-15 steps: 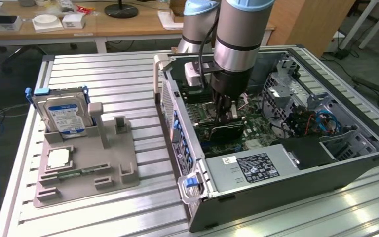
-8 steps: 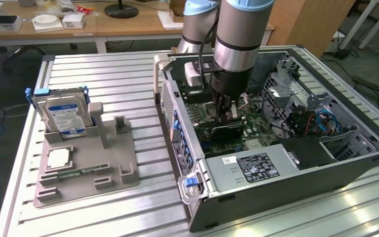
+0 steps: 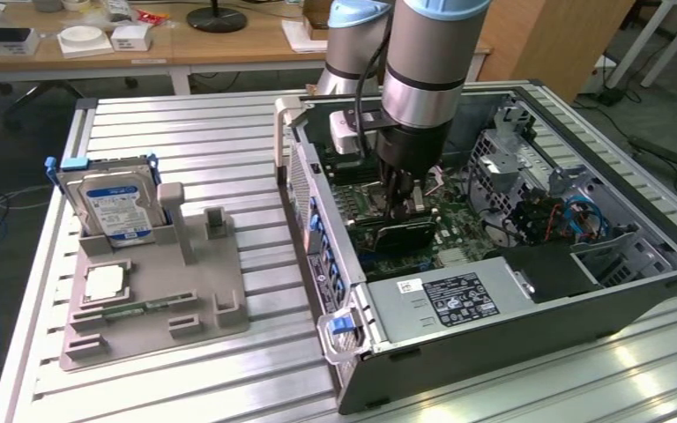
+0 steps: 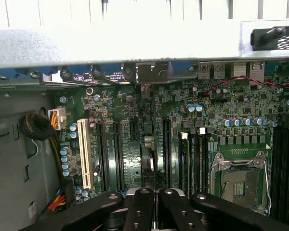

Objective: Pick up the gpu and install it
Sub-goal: 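Press down on the gpu until it lock into place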

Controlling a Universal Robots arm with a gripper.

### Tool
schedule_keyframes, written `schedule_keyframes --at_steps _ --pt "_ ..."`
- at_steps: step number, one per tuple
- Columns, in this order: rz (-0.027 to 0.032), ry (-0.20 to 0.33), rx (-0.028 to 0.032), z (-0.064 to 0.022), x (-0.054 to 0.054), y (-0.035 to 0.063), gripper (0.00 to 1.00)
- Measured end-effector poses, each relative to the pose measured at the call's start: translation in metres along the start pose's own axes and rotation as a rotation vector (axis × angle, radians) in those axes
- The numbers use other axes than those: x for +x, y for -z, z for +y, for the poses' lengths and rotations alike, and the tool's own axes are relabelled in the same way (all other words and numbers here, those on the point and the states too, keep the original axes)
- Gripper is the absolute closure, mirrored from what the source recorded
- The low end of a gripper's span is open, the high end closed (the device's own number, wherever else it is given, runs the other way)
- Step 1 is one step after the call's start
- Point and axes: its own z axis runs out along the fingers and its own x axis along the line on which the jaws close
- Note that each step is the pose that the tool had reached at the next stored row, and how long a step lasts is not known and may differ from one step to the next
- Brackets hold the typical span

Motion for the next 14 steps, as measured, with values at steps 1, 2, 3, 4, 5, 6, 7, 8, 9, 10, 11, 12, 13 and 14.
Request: schedule_keyframes --at_steps 1,2,3,4,5,6,7,8,9,10,11,12,13,14 --pt "0.0001 0.000 0.0000 0.0000 0.0000 0.0000 0.90" --pt "0.0000 0.000 0.0000 0.0000 0.0000 0.0000 0.90" --pt "0.0000 0.000 0.0000 0.0002 0.0000 0.0000 0.90" --pt "0.0003 0.000 -0.0001 0.0012 0.0001 0.0003 0.90" --pt "0.0003 -0.001 -0.0001 0.0015 0.0002 0.0003 0.90" --pt "0.0001 -0.001 -0.0001 0.0019 0.0004 0.0002 0.90" --pt "0.0001 -0.001 -0.0001 0.0019 0.0004 0.0002 0.90" --pt "0.0000 -0.001 -0.0013 0.0018 0.0004 0.0003 0.90" --pt "0.0002 -0.001 -0.0035 0.0018 0.0004 0.0004 0.90" --pt "0.0005 -0.001 -0.0063 0.0017 0.0003 0.0010 0.90" --pt "0.0008 -0.001 -0.0128 0.0016 0.0003 0.0015 0.90" --pt "0.0015 -0.001 -0.0220 0.0015 0.0003 0.0021 0.90" --pt "0.0028 -0.001 -0.0332 0.0014 0.0003 0.0034 0.90" --pt "0.0040 -0.001 -0.0434 0.0012 0.0002 0.0045 0.90"
